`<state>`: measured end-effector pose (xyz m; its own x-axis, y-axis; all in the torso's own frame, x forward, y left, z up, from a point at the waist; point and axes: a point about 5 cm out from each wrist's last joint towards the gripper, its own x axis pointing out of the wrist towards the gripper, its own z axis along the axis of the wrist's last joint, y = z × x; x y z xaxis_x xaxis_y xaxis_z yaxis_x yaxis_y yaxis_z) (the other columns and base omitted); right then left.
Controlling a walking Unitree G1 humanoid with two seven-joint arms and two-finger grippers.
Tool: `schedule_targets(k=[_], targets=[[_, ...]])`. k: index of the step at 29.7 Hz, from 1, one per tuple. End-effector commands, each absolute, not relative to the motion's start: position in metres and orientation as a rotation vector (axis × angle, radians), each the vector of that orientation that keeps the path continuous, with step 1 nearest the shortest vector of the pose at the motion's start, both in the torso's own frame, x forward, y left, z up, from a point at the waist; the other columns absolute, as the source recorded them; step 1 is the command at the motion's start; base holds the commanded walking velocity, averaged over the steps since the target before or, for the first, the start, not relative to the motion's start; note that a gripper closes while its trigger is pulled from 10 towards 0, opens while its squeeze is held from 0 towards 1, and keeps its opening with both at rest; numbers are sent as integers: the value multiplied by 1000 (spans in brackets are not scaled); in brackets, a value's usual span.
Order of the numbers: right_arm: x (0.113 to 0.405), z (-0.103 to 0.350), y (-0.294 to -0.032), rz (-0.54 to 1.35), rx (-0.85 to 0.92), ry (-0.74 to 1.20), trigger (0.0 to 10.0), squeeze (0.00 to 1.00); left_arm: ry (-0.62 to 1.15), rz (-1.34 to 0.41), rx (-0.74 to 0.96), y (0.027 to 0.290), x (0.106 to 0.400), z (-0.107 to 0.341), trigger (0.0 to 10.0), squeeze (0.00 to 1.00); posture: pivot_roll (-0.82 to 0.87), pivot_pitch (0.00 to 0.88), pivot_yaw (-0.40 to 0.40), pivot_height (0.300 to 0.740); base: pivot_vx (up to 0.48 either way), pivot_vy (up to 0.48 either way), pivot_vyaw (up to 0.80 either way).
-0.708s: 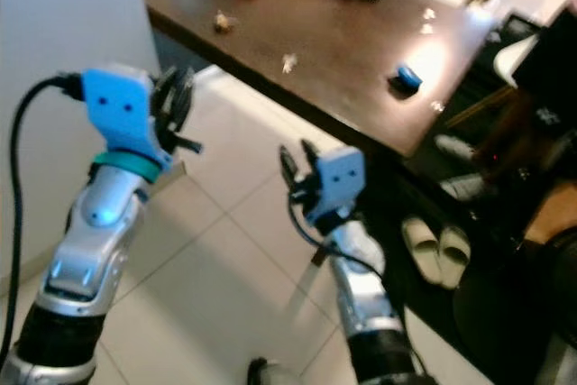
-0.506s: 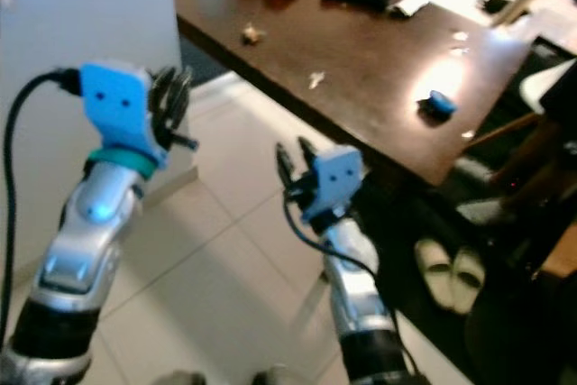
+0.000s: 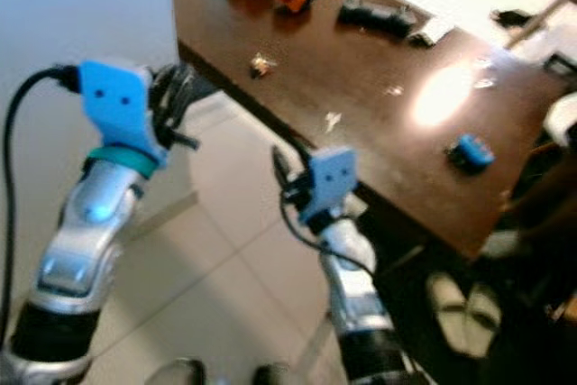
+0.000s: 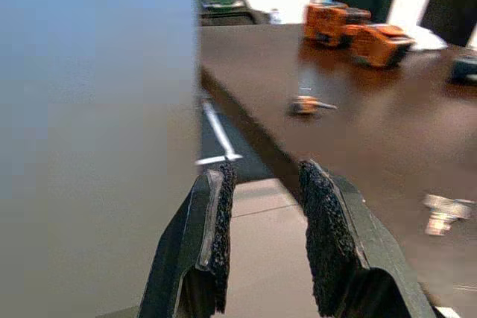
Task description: Hang keys on a hook
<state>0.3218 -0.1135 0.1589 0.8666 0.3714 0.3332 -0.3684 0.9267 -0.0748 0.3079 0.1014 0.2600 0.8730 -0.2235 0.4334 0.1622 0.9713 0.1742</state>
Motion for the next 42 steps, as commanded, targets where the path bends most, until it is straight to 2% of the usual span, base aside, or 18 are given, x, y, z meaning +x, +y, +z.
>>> schedule_targets(k=[1, 12, 23, 28, 33, 35, 38, 42], targets=[[320, 150, -125, 352, -19, -313, 10000, 0, -457, -251, 127, 90, 306, 258, 10000, 0, -8, 117, -15, 740, 431, 0, -800], [322, 151, -127, 343, -32, -315, 10000, 0, -454, -268, 125, 86, 306, 258, 10000, 0, -13, 109, -13, 740, 430, 0, -778], [320, 148, -126, 355, -45, -314, 10000, 0, -421, -263, 169, 90, 308, 247, 10000, 0, -11, 105, -12, 740, 394, 0, 0], [319, 145, -126, 365, -55, -303, 10000, 0, -368, -164, 226, 111, 319, 236, 10000, 0, -13, 108, -13, 740, 350, 0, 0], [317, 143, -125, 373, -62, -297, 10000, 0, -345, -144, 243, 120, 322, 231, 10000, 0, -13, 108, -13, 740, 187, 0, 0], [316, 141, -125, 377, -64, -293, 10000, 0, -317, -163, 249, 125, 321, 225, 10000, 0, -13, 108, -13, 740, 0, 0, 0], [311, 131, -127, 397, -92, -258, 10000, 0, -191, -302, 346, 138, 306, 193, 10000, 0, -18, 119, -12, 740, 0, 0, 0], [306, 121, -128, 428, -131, -227, 10000, 0, -84, -392, 409, 143, 295, 176, 10000, 0, -11, 126, -10, 740, 0, 0, 0]])
